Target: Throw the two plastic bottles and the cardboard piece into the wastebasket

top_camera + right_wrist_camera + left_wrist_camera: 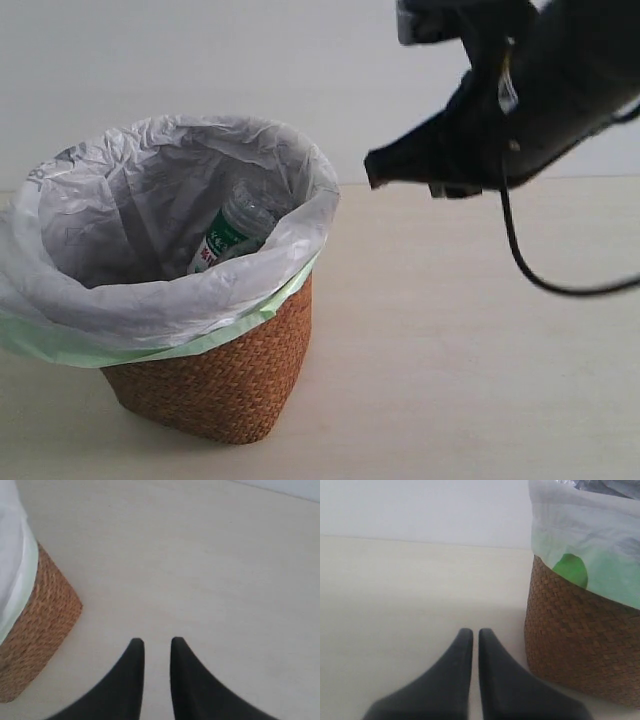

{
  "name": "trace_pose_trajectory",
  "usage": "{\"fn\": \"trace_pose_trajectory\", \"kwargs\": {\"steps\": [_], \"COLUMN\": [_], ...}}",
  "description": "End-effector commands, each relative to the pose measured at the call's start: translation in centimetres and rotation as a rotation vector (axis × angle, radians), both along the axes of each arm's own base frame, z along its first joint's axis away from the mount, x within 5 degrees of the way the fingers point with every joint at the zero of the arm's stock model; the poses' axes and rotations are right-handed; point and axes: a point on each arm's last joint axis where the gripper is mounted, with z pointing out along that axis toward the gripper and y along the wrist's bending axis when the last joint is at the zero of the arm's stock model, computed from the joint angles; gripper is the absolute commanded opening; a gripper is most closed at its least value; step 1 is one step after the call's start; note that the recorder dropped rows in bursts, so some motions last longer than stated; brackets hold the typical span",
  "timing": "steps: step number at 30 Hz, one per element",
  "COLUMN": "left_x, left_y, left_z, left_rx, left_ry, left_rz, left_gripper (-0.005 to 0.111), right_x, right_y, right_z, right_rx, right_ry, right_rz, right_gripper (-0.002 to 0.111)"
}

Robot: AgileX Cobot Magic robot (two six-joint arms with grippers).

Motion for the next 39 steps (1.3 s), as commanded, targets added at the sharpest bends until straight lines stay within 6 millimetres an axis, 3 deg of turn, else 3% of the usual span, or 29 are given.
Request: {"fn": "trace_pose_trajectory", "kwargs": {"steps": [1, 5, 10, 18, 26, 28, 30, 33, 39], "left_x": [0.0, 0.0, 0.0, 0.0, 0.0, 0.0, 0.0, 0.0, 0.0], "left_y": [0.0, 0.0, 0.0, 0.0, 0.0, 0.0, 0.0, 0.0, 0.0], "left_z": [-0.1, -0.1, -0.1, -0.1, -0.1, -0.1, -0.1, -0.1, -0.1], "left_rx": [-0.002, -0.002, -0.002, -0.002, -0.002, -0.002, -0.002, -0.002, -0.002], "left_ry": [-0.004, -0.004, -0.004, -0.004, -0.004, -0.004, -0.004, -0.004, -0.004], "left_rz": [0.003, 0.003, 0.003, 0.003, 0.003, 0.003, 0.003, 0.003, 0.003], "left_gripper": [0.004, 0.004, 0.004, 0.004, 0.004, 0.004, 0.004, 0.004, 0.004], "right_x": [-3.8, -7.5, -10.3, -12.2, -12.4, -13.0, -14.6, -17.6, -18.5], "right_y": [-1.6, -3.2, -5.4, -7.2, -7.3, -8.4, -9.7, -11.2, -13.0], "right_z": [-2.2, -3.7, -4.5, -2.5, -2.2, -2.2, -2.3, -3.7, -6.8], "right_rx": [0.197, 0.364, 0.400, 0.448, 0.459, 0.549, 0.770, 0.883, 0.776], "right_ry": [-0.108, -0.223, -0.253, -0.340, -0.367, -0.439, -0.601, -0.864, -0.901], "right_rz": [0.085, 0.194, 0.194, 0.185, 0.197, 0.167, 0.177, 0.273, 0.113], "right_gripper": [0.013, 0.013, 0.013, 0.013, 0.013, 0.013, 0.013, 0.013, 0.013]}}
